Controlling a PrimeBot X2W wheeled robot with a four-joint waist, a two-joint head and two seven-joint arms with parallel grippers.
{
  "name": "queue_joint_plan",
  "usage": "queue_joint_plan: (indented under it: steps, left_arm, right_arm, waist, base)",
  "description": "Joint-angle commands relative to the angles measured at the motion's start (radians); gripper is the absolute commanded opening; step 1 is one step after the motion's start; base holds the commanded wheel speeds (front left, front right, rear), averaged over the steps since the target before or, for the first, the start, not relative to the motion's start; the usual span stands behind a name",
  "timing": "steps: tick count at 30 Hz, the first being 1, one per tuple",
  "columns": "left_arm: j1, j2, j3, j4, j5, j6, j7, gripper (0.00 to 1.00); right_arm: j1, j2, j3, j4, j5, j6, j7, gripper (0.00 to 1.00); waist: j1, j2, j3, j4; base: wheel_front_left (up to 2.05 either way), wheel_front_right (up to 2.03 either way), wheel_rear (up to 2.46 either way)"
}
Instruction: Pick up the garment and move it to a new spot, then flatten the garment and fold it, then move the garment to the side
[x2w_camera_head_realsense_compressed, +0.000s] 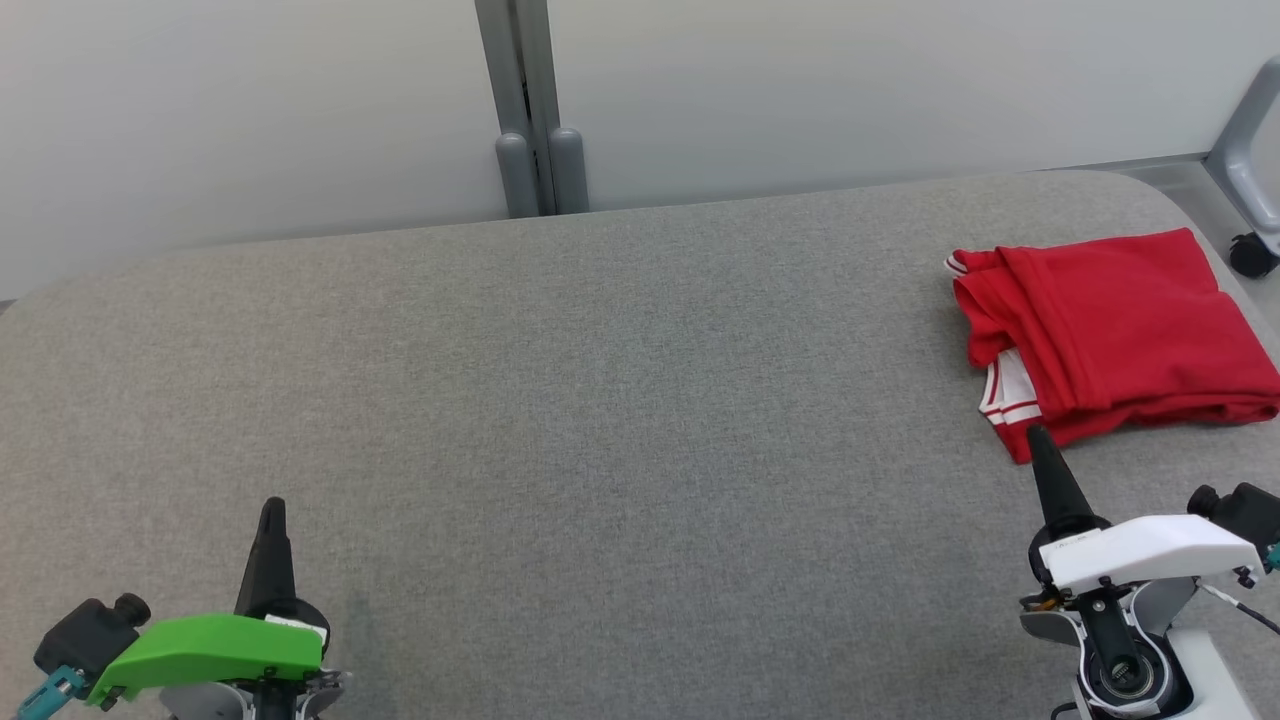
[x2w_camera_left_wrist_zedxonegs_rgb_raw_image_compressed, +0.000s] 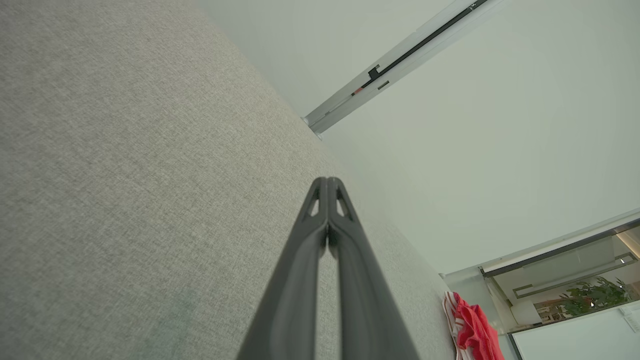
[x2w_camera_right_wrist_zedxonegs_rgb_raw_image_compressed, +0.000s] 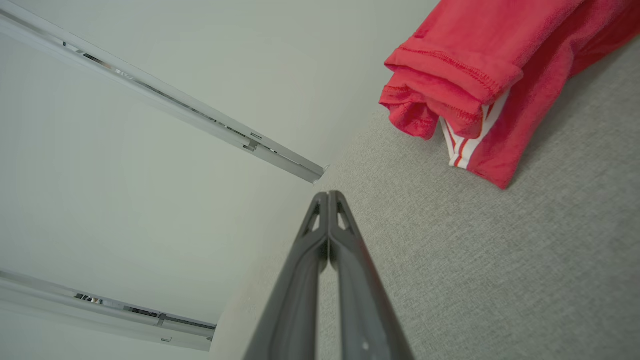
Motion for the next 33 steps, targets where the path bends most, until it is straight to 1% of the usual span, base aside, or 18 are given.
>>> queue_joint_plan:
  steps: [1,19,33]
  left_arm:
    - [-0.030,0.002,0.007,-0.012,-0.029,-0.005,0.006,0.00]
    - [-0.039,0.001,0.019,-0.017,-0.222,-0.007,0.054,0.00]
    - [-0.045,0.000,0.027,-0.021,-0.348,-0.010,0.087,0.00]
  right_arm:
    - [0.001,-0.001,-0.009,-0.014,0.025,0.000,0.007,0.00]
    - [0.005,0.022,-0.043,-0.021,0.190,0.000,0.057,0.00]
    - [0.009,0.036,-0.065,-0.025,0.298,0.000,0.089,0.00]
  waist:
    - [0.0000,0.0000,0.000,0.000]
    - [0.0000,0.0000,0.002,0.005]
    - [0.0000,0.0000,0.003,0.009]
  base:
    - [0.00,0.00,0.00]
    - [0.00,0.00,0.00]
    - [0.00,0.00,0.00]
